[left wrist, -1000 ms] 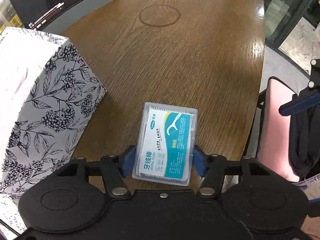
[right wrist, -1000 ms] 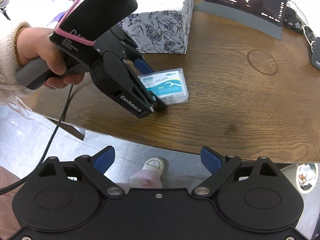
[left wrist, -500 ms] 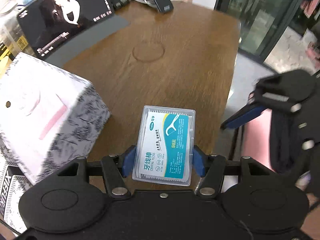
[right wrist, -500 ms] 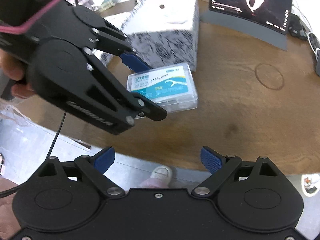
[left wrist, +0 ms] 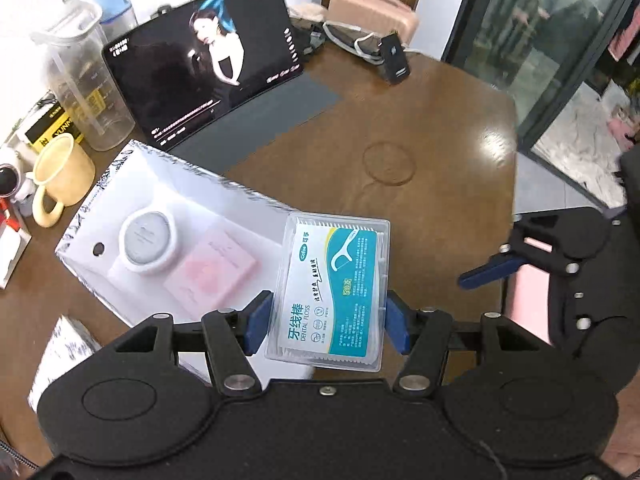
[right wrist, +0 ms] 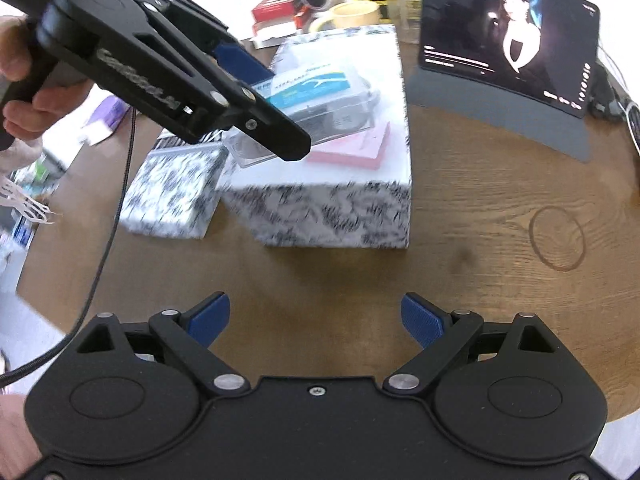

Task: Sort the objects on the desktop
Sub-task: 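Carry the floss-pick box with the left gripper into the open floral box, then open the left gripper to drop the floss-pick box, withdraw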

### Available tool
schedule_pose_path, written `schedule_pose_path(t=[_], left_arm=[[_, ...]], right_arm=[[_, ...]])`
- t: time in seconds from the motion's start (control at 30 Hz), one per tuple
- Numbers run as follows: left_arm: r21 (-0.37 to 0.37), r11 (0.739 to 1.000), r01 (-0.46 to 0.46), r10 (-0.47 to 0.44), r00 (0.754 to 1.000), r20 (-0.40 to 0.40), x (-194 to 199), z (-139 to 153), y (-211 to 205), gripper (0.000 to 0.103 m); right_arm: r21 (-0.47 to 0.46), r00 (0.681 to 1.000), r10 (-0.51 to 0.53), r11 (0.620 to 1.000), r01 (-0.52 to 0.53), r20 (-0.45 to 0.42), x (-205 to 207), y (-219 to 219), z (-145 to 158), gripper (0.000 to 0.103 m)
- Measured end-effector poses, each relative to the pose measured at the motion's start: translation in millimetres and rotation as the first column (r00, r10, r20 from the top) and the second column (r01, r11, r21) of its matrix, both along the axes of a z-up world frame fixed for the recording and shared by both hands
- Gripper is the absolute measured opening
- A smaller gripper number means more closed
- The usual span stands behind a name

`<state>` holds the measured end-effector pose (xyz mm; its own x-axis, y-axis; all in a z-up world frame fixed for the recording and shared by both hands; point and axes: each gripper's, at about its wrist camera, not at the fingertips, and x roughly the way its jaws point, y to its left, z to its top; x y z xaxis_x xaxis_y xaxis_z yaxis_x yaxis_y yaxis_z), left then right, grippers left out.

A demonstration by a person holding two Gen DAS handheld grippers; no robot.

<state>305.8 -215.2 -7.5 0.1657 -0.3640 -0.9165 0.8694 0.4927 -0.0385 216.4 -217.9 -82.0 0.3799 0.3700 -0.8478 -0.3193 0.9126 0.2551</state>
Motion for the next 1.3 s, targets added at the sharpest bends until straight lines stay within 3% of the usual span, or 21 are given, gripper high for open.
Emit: schedule_pose_path(t=[0.2,0.37,0.6,1.13,1.3], left_arm=[[0.047,0.996,0.076,-0.076,0.997,-0.019,34.1,-26.1,-4.7,0.058],[0.081,0.988,0.129,-0.121,0.988,-0.093,59.6,-57.3,-6.7,0.056],[0.108,0.974,0.201,-0.187,0.974,-0.126,66.4,-88.7,-13.3,0.056],[0.130,0.956,0.262,-0.237,0.954,-0.181,75.2,-96.8,-8.2,0.056],[0.182,0.940,0.288,-0.250,0.946,-0.207,73.7,-108.9,-6.8,0.056]], right_arm=[[0.010,0.996,-0.076,0.997,0.077,-0.036,22.0,11.2,-12.3,0.094],[-0.009,0.994,-0.097,0.995,0.096,-0.059,30.1,16.7,-22.9,0.094],[-0.008,0.985,-0.126,0.992,0.126,-0.115,37.8,10.4,-39.9,0.094],[-0.006,0.981,-0.149,0.989,0.150,-0.122,46.1,2.6,-44.5,0.094],[-0.003,0.981,-0.152,0.988,0.153,-0.119,47.3,2.9,-45.3,0.094]])
